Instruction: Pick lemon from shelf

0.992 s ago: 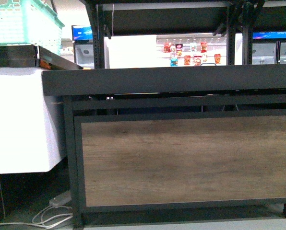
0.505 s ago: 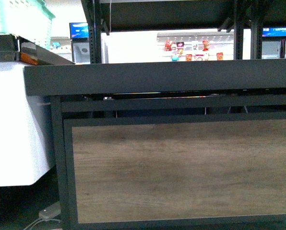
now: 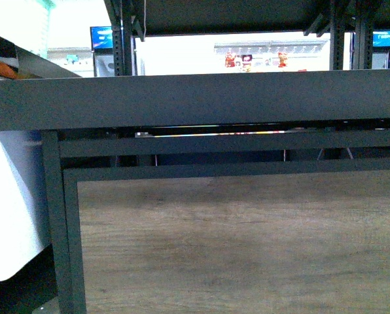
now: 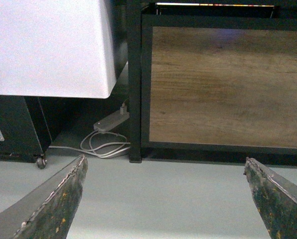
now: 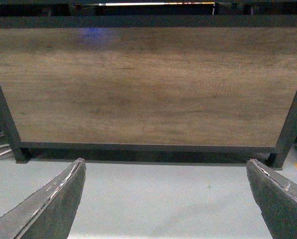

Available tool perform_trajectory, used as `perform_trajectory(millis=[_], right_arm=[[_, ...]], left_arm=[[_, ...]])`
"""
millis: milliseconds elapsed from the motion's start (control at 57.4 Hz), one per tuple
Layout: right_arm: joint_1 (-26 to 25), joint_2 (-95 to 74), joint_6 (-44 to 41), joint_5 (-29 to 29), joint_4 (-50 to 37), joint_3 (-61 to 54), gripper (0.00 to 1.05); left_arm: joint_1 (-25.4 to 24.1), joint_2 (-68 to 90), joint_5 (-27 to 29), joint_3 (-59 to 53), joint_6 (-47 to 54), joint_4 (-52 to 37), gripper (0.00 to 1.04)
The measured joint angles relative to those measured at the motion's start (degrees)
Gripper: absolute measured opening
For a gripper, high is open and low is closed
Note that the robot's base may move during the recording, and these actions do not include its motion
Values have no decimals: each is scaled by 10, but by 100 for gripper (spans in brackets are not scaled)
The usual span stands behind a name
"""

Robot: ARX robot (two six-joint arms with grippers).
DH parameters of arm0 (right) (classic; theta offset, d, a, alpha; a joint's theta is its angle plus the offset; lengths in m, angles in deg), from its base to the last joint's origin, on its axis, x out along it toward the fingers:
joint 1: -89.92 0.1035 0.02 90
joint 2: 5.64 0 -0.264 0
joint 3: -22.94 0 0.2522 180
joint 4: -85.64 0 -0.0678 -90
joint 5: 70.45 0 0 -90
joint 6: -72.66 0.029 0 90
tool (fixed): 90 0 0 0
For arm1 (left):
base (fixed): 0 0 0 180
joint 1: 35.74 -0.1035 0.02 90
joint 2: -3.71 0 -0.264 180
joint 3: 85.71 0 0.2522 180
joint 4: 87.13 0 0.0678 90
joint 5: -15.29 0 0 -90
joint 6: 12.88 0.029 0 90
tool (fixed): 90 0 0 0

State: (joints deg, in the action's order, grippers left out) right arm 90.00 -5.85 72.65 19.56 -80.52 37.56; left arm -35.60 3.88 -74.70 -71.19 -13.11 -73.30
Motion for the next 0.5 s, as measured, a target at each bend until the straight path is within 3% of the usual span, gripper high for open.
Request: perform_trajectory(millis=[505], right_arm=[[0,0,0,0,0,0,97]], left_arm=[[0,-1,1,0,0,0,97]])
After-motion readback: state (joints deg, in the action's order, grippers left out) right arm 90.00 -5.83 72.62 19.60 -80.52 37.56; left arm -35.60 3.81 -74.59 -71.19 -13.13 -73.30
